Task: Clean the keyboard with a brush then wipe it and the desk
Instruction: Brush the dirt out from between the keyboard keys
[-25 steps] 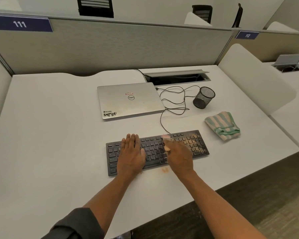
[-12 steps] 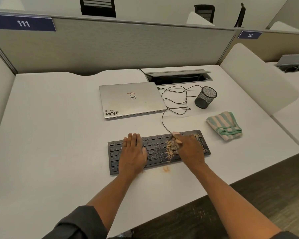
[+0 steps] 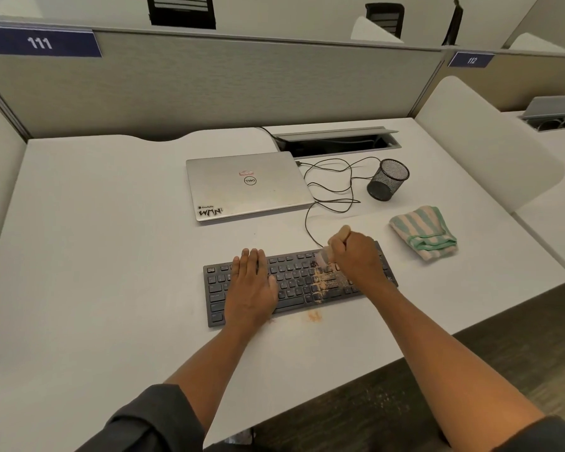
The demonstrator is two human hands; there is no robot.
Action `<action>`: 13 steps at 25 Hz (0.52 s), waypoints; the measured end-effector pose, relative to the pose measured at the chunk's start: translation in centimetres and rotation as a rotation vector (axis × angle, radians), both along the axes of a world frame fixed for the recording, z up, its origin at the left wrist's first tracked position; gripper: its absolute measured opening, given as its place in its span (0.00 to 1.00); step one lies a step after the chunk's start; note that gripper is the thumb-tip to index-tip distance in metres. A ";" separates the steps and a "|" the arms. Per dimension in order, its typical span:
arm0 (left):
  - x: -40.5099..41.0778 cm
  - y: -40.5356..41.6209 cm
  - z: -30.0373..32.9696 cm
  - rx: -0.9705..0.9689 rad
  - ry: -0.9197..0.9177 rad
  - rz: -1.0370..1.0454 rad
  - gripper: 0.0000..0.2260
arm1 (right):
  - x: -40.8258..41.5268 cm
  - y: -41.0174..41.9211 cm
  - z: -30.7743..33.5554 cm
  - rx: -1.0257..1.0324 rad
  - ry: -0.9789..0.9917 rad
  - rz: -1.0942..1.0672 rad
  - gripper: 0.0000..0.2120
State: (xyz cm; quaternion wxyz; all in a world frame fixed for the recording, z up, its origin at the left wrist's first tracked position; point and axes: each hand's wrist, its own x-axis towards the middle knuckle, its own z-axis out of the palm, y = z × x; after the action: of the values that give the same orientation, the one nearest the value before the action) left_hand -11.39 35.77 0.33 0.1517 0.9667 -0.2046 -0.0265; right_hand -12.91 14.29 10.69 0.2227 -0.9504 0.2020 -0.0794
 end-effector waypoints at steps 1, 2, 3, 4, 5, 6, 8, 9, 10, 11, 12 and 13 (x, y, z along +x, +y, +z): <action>0.0 0.0 0.0 0.002 0.005 -0.001 0.35 | 0.4 0.2 0.3 0.034 -0.024 -0.013 0.20; 0.0 0.0 0.1 0.002 0.009 -0.002 0.35 | 0.6 0.5 0.4 0.058 -0.032 -0.018 0.19; -0.1 0.0 0.1 0.000 0.011 -0.001 0.36 | 0.8 0.9 0.4 0.051 -0.022 -0.016 0.19; 0.0 0.0 0.1 -0.003 0.011 0.000 0.36 | 0.8 1.3 0.1 0.021 0.005 -0.008 0.20; 0.0 0.0 0.2 -0.004 0.013 -0.001 0.36 | 0.7 1.6 -0.3 -0.019 0.038 0.009 0.21; 0.0 0.0 0.2 -0.004 0.014 -0.001 0.36 | 0.5 1.8 -0.5 -0.047 0.071 0.023 0.21; -0.1 0.1 0.2 -0.008 0.008 0.001 0.36 | 0.4 1.5 -0.3 -0.069 0.122 0.028 0.21; -0.1 0.1 0.3 -0.011 0.008 0.001 0.36 | 0.4 1.2 -0.1 -0.064 0.128 0.014 0.21; -0.1 0.0 0.3 -0.013 0.009 0.000 0.36 | 0.5 1.1 0.1 -0.060 0.112 -0.009 0.22; -0.1 0.0 0.3 -0.014 0.007 0.000 0.36 | 0.5 1.1 0.3 -0.051 0.083 -0.032 0.24; -0.1 0.0 0.3 -0.013 0.008 -0.001 0.36 | 0.6 1.3 0.4 -0.033 0.059 -0.045 0.24; 0.0 0.0 0.3 -0.013 0.011 0.000 0.36 | 0.6 1.5 0.3 -0.017 0.048 -0.041 0.24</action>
State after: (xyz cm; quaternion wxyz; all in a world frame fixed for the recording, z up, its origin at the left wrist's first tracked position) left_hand -11.42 35.75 0.58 0.1592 0.9655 -0.2039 -0.0303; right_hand -12.33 15.76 10.96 0.2081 -0.9495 0.2261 -0.0630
